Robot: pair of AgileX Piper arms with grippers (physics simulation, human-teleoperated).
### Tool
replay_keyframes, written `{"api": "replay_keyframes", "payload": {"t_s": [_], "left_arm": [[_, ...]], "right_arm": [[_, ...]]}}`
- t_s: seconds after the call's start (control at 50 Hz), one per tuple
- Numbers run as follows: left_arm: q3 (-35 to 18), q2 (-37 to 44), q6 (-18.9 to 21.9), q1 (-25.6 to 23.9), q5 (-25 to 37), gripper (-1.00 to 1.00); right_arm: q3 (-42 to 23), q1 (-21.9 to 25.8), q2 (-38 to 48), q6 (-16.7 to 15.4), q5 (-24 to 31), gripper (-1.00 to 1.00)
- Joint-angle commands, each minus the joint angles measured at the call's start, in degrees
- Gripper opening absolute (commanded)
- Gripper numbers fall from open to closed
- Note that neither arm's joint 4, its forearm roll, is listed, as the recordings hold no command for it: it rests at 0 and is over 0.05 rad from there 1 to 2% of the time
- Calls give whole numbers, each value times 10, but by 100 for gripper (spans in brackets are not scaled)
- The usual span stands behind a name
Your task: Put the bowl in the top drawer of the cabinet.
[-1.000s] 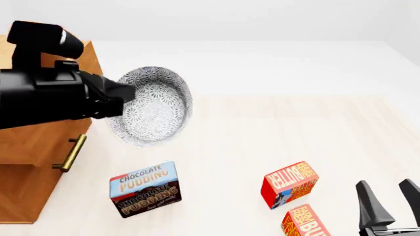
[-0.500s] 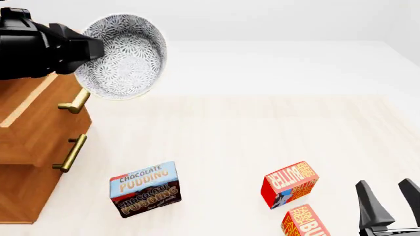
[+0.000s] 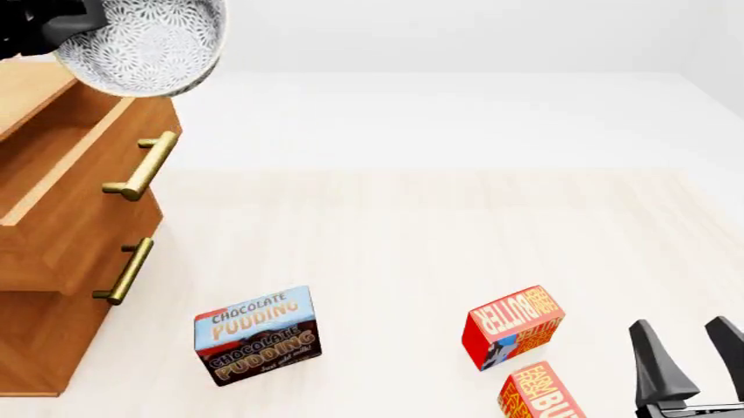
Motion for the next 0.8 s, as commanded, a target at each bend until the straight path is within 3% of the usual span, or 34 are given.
{"api": "replay_keyframes", "payload": {"t_s": [0.02,0.18,0.8], "left_arm": [[-38,2,-3,45,10,-100],[-51,7,-7,80,18,-100],[14,-45,-71,179,-42,-100]], "right_arm": [[0,1,0,0,0,100],[0,3,0,0,0,100],[0,7,0,1,-1,100]]}}
